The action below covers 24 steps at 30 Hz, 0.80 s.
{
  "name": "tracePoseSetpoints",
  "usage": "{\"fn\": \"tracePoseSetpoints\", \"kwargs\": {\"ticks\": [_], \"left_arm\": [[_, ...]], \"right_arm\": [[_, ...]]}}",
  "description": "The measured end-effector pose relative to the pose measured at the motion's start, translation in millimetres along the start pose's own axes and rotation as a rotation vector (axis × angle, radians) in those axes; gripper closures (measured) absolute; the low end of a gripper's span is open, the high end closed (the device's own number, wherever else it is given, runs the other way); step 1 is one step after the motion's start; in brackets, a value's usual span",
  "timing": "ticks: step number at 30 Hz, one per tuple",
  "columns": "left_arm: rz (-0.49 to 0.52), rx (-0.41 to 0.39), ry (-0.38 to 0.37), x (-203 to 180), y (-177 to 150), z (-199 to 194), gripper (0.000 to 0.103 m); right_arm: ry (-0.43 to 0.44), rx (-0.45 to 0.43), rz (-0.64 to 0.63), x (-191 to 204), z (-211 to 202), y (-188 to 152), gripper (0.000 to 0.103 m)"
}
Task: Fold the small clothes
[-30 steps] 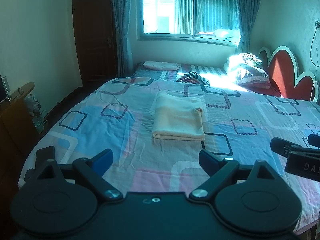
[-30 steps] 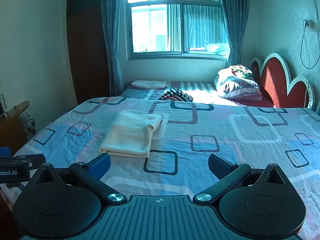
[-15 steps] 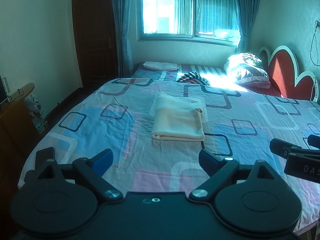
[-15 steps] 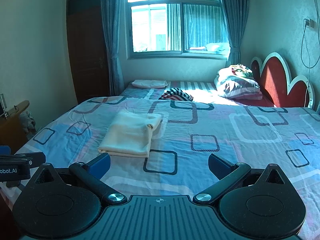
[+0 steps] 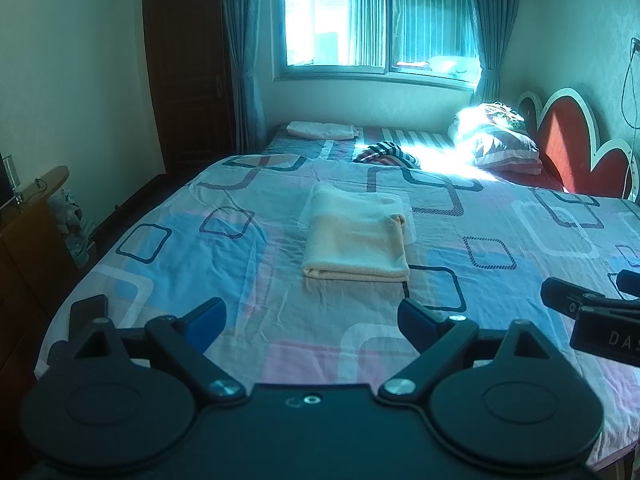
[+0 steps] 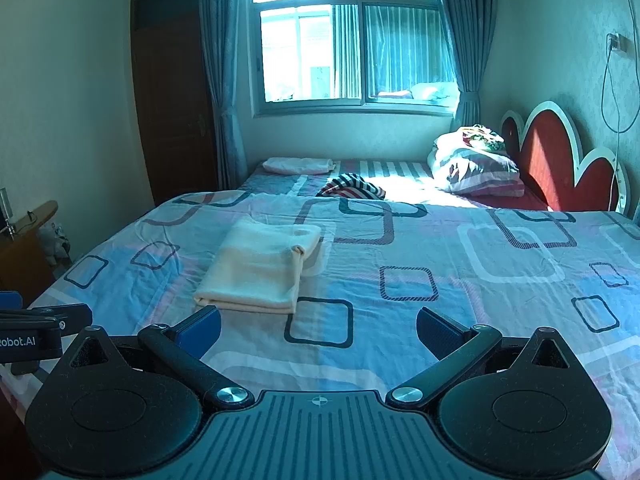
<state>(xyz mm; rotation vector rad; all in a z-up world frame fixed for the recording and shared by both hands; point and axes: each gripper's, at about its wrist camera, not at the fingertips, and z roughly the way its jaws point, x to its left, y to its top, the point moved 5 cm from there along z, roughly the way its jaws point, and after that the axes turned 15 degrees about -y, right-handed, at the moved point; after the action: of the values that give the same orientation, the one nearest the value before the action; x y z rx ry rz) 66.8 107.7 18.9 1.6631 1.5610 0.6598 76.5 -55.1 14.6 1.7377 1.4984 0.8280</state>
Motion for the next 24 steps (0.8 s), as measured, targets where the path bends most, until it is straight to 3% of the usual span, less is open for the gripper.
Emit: {"fn": "tracePoseSetpoints", "kwargs": {"ticks": [24], "left_arm": [[0.020, 0.023, -0.023, 0.0, -3.2, 13.2, 0.011]], "right_arm": [[0.002, 0.020, 0.001, -2.4, 12.6, -3.0, 0.000]]}}
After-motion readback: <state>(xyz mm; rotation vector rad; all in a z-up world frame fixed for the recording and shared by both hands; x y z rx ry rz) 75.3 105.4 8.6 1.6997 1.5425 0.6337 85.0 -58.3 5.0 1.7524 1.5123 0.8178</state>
